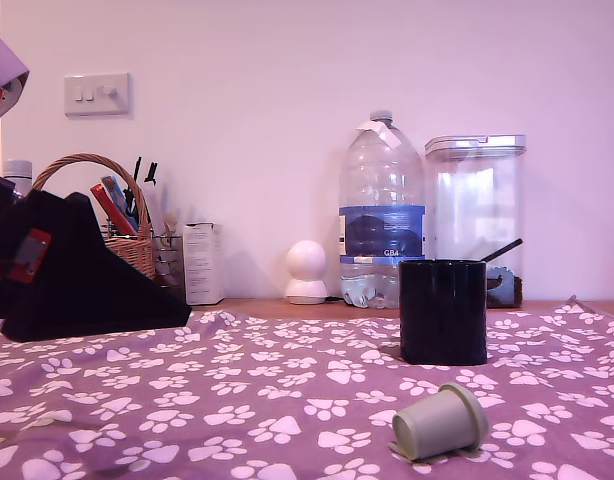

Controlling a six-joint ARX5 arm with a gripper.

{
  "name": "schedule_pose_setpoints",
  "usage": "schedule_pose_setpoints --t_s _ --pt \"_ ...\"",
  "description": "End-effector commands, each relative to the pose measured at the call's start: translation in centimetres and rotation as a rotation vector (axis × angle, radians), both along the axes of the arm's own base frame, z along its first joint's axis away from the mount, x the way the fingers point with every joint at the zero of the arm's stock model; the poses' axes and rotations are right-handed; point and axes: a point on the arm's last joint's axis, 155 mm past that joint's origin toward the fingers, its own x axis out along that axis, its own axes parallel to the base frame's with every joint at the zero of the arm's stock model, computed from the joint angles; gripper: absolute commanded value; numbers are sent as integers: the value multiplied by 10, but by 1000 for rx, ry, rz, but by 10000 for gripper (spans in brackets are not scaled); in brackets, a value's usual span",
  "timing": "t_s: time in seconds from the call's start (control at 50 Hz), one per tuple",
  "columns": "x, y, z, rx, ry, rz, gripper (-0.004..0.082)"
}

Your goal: Pick up the coffee capsules from the table one by one and drop them inside the nearest coffee cup

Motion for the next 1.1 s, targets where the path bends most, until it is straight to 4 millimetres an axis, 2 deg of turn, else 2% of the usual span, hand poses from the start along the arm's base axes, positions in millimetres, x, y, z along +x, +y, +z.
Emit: schedule_pose_setpoints --t_s 0.0,0.34,0.68,0.86,1.08 --pt "-2 7 -12 27 25 16 573" --pt "-2 6 -11 22 19 16 573" --pt "-2 -12 13 -39 -2 -60 573" --pt "-13 -29 26 -69 -15 -138 573" --pt "-29 -43 27 -69 -21 -205 573"
